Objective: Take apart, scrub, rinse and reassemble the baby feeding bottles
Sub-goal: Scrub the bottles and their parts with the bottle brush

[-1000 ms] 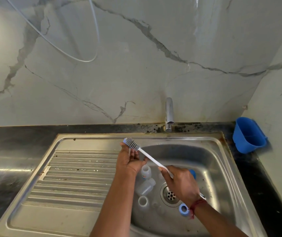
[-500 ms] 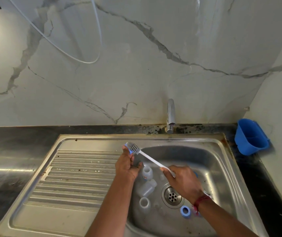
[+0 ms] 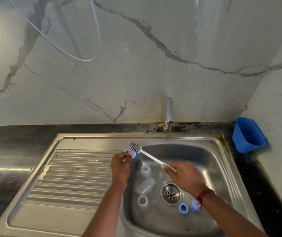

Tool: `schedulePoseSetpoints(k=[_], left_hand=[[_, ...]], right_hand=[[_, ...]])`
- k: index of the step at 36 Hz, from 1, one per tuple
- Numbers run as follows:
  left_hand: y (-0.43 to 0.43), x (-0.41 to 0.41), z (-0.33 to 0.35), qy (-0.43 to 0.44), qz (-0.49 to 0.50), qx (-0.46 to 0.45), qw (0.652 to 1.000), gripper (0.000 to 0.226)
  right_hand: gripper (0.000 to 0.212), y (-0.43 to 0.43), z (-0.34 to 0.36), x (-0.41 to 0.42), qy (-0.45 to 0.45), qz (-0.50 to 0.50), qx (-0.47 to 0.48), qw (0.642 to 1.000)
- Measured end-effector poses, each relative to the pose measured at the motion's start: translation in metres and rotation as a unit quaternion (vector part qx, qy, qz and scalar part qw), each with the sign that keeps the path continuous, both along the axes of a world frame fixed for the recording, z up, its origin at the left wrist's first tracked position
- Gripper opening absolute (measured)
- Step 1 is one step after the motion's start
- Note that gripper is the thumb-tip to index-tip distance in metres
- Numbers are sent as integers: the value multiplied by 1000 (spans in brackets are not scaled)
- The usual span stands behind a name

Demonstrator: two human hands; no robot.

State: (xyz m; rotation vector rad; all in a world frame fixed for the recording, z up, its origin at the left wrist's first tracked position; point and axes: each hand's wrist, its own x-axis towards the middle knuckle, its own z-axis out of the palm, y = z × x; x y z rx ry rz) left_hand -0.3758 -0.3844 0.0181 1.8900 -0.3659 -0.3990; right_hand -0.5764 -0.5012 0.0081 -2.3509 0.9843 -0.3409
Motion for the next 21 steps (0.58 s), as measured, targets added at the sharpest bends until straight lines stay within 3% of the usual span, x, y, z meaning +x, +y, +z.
schedulePoseSetpoints(k=[3, 7, 10, 15, 17, 19, 21], left_hand=[[3, 0, 4, -1, -4, -7, 1000, 18], [2, -16, 2, -114, -121, 113, 980, 6], [-2, -27, -3, -140, -182, 133, 964, 11], [-2, -32, -10, -34, -131, 85, 987, 14], [-2, -35, -7, 66, -87, 18, 994, 11], [-2, -36, -6, 196, -37, -74, 977, 16], [-3, -37, -4, 273, -3, -151, 950, 26]], right_hand=[[57, 1, -2, -4, 6, 17, -11, 1000], [58, 0, 2, 0, 16, 4, -1, 1000], [58, -1, 4, 3, 36, -6, 10, 999], [60, 0, -8, -2, -40, -54, 64, 996], [59, 0, -13, -6, -63, -58, 82, 993], [58, 1, -17, -8, -67, -55, 107, 990], [59, 6, -18, -9, -69, -56, 138, 986]])
